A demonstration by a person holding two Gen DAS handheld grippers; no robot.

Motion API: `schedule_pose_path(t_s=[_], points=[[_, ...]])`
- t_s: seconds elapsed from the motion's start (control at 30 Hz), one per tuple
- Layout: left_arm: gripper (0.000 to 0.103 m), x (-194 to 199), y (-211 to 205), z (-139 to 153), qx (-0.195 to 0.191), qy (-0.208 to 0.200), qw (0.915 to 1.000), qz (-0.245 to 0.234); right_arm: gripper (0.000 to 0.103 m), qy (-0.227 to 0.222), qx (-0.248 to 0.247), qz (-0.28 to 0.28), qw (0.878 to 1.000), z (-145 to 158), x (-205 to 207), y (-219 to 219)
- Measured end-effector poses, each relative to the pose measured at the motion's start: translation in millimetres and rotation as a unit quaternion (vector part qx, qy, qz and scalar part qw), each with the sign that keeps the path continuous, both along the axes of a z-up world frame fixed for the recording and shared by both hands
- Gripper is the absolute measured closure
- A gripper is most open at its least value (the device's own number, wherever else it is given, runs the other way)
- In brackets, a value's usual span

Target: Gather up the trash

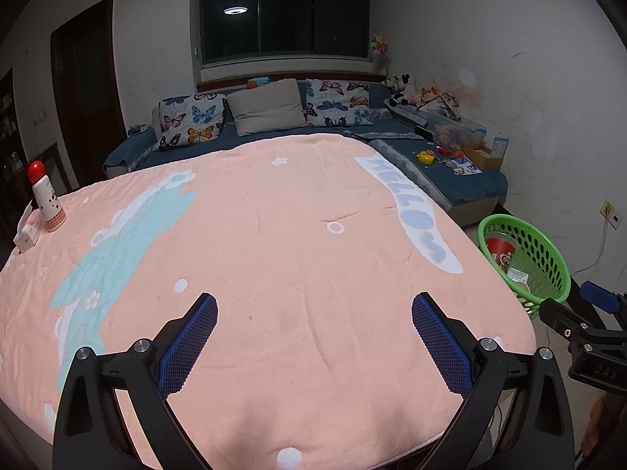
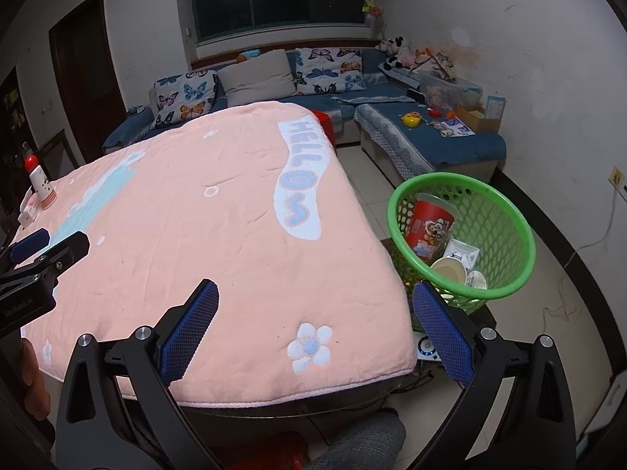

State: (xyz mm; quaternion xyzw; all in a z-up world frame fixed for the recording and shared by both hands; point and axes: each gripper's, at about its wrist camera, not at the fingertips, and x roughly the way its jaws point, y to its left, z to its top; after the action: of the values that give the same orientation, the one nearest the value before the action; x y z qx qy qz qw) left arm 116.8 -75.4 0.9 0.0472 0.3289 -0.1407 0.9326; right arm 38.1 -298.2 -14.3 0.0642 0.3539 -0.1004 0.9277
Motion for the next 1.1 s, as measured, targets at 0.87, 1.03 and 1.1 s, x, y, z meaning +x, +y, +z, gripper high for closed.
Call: schedule_pose_path(t_s=[0.87, 1.03, 1.1], points=[[0.007, 2.0, -5.1, -2.6, -0.005, 0.005, 1.0, 0.001, 0.004, -0.001, -0.001, -0.003, 1.0, 0.9, 1.8, 1.2], [0.007, 1.7, -5.8, -2.9, -0.006, 0.005, 1.0, 0.001, 0.004, -0.001, 0.0, -0.003, 1.0, 0.9, 2.1, 0.9], [0.007, 1.8, -5.8, -2.8, -0.005, 0.005, 1.0, 0.002, 0.004, -0.001, 0.0, -0.003, 1.0, 0.8, 2.4, 0.8]])
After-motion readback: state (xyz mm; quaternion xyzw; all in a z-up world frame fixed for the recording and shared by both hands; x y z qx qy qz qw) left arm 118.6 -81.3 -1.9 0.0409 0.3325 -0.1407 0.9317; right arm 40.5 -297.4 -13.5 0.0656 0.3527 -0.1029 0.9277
